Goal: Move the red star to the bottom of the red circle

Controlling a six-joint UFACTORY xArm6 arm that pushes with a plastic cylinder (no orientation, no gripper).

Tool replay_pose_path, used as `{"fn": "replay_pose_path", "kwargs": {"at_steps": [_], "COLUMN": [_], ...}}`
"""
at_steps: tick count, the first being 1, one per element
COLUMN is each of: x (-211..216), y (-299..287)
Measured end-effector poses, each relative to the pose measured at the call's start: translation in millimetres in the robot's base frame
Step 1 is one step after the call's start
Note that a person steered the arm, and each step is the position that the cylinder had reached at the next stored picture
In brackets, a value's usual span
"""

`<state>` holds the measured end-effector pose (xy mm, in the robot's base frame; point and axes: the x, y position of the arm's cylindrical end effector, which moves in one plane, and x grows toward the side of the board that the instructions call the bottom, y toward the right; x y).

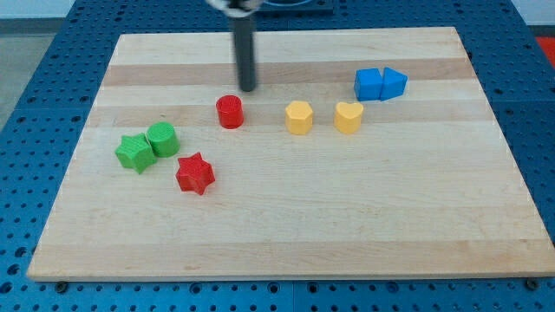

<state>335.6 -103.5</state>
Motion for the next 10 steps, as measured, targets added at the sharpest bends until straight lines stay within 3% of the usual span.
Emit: {"fn": "replay_pose_path", "kwargs": {"at_steps": [1,2,5,6,7,10], "x": [36,49,29,34,43,115], "y": [-48,-35,77,59,2,-8]}}
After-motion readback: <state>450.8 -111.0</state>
